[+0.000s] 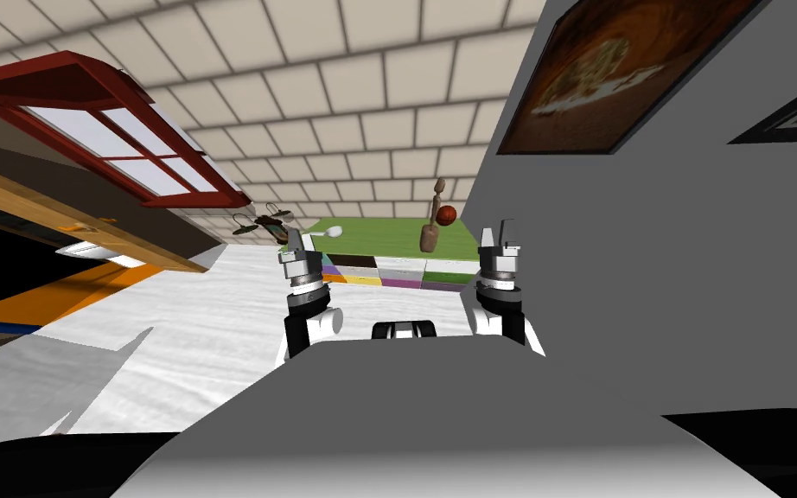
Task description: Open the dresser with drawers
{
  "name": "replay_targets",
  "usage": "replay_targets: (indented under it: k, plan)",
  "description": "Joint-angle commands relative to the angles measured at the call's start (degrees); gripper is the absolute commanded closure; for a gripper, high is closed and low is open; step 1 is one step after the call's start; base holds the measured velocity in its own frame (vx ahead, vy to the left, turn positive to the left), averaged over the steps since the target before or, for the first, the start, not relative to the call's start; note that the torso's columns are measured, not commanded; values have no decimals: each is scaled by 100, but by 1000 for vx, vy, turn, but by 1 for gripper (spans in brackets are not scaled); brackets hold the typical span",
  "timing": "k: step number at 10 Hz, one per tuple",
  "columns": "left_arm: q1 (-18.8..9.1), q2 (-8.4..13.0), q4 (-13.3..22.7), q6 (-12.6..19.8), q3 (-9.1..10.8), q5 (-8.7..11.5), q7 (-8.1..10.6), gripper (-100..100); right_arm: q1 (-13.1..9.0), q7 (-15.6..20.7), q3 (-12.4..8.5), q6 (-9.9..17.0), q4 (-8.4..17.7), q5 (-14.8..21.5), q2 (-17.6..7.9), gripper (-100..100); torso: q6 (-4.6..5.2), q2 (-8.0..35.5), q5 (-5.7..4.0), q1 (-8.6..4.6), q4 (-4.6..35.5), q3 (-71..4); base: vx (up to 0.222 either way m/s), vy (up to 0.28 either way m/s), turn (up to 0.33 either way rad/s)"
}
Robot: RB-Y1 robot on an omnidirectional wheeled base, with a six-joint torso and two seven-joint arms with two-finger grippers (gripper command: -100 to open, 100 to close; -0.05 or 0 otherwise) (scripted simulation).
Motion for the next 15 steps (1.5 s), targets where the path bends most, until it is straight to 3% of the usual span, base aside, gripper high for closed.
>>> replay_targets:
  k: [1,2,4,9,15]
  plan:
    - [0,0,0,0,0,0,0,0,0,0,0,0,0,0,0,0,0,423,0,0,423,-846,0,0,0]
    - [-40,231,171,-55,-1,-12,2,-100,0,0,0,0,0,0,0,0,0,846,0,0,846,-1692,25,-12,-6]
    - [-98,446,413,-137,-2,-30,4,-100,1,0,0,0,3,0,0,0,0,1083,-1,-3,1088,-2204,43,-24,-7]
    - [-323,867,1292,-466,-7,-101,11,-100,1,0,0,0,3,0,0,0,0,1111,0,0,1114,-2231,59,-36,-9]
    - [-502,1036,2105,-728,-11,-157,16,-100,1,0,0,0,3,0,0,0,0,1115,0,-1,1115,-2228,51,-23,-6]
